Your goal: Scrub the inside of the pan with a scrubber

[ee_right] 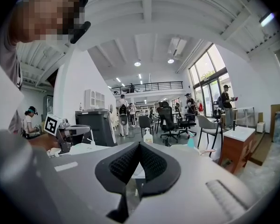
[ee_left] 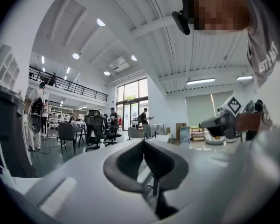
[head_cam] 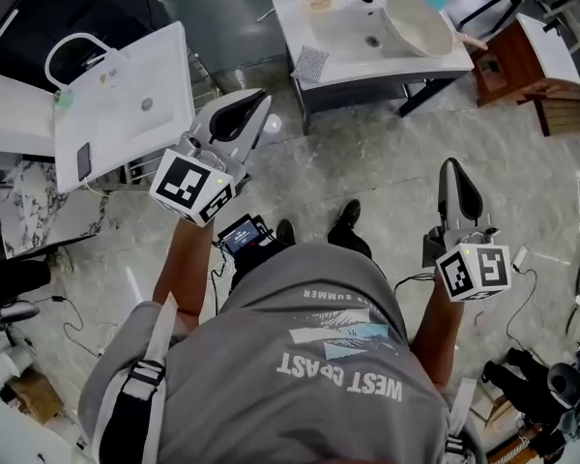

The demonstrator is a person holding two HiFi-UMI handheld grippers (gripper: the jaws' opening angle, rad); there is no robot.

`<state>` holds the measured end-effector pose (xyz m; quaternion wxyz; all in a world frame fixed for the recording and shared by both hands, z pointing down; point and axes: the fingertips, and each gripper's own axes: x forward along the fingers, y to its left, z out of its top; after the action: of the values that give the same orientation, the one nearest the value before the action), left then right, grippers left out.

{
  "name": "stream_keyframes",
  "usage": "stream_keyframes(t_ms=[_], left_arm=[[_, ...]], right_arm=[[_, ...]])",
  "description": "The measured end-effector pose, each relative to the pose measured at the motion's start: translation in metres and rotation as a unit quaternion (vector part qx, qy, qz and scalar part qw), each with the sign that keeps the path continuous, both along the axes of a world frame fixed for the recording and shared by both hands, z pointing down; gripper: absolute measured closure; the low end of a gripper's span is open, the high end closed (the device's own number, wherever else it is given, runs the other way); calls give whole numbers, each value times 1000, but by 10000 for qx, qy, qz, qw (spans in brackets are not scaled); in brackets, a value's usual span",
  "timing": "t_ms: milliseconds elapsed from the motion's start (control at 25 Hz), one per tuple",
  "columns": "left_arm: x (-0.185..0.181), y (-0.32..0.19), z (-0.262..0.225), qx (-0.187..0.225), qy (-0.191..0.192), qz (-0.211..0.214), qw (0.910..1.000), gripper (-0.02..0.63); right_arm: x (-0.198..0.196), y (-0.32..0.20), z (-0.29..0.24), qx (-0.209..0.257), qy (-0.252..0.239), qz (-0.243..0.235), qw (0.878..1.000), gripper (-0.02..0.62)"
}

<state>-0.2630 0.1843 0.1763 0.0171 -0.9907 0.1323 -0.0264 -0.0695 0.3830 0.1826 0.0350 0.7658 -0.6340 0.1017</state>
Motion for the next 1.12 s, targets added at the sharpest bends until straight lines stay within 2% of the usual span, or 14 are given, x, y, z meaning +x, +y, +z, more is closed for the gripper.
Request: stream_keyframes(t_ms=[800,1120], left_arm=[[117,-3,-2,145,-217,-936,9953,604],[150,2,-8,181,-294,-1157,9927,604]], right_arm=[[143,-65,12,190,-289,-1108,9932,594],[178,-79,16,254,-405,-1424,9887,594]])
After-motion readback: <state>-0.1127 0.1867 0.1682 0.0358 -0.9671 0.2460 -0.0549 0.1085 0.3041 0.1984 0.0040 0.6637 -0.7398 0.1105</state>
